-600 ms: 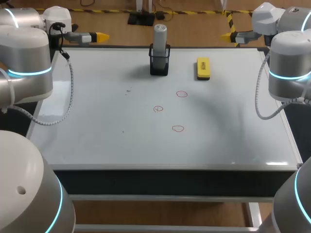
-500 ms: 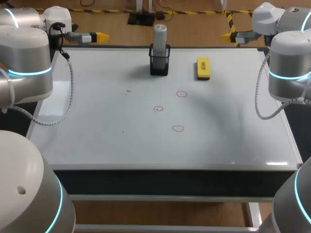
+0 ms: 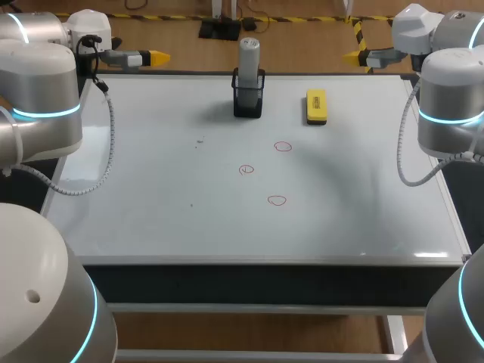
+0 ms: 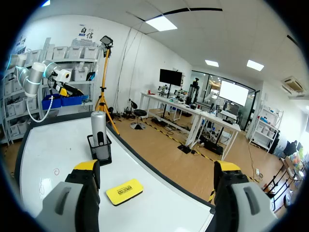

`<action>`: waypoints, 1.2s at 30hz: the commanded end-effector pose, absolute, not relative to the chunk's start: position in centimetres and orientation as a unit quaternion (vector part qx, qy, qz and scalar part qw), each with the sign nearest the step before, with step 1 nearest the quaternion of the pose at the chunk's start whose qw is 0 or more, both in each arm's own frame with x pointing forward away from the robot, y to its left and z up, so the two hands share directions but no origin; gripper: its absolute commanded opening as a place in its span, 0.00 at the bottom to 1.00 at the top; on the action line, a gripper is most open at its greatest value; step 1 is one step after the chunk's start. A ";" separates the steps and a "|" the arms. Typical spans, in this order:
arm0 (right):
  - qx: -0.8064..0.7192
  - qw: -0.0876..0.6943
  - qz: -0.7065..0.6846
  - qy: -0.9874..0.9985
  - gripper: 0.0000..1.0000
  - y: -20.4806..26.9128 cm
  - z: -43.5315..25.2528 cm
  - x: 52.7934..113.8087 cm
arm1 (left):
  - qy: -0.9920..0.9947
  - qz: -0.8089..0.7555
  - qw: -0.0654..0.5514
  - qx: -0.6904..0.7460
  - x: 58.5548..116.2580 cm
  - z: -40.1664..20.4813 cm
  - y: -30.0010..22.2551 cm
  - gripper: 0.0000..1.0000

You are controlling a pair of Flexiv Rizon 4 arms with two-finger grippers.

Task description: Pick up the inspection probe, press it on each red-marked spot on the whiteboard one by one, put down the probe, pick up the eraser, and wipe off all the red marks.

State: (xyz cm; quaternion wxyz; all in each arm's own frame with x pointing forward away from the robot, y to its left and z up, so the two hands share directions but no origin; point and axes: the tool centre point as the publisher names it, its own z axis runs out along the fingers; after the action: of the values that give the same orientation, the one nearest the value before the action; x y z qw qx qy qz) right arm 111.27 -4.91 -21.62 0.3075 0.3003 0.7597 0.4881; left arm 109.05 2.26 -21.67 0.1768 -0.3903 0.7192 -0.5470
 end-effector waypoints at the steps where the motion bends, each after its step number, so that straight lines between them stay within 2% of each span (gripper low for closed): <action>1: 0.300 0.307 0.488 0.760 1.00 -4.9 -21.6 111.3 | 0.719 -0.547 0.177 -0.390 109.1 -21.7 2.3 1.00; 11: 0.300 0.307 0.488 0.760 1.00 -4.9 -21.6 111.3 | 0.731 -0.553 0.168 -0.363 110.6 -21.6 2.1 1.00; 24: 0.300 0.307 0.488 0.760 1.00 -4.9 -21.6 111.3 | 0.747 -0.636 0.084 -0.172 114.1 -22.1 -2.1 1.00; 36: 0.300 0.307 0.488 0.760 1.00 -4.9 -21.6 111.3 | 0.718 -0.694 0.003 -0.057 115.9 -23.7 -9.0 1.00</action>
State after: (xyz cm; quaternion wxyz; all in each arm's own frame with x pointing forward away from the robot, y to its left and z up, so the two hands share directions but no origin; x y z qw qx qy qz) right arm 111.27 -4.90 -21.62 0.3075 0.3003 0.7597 0.4881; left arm 113.85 -7.27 -22.40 0.0723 -0.1250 0.7285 -0.6697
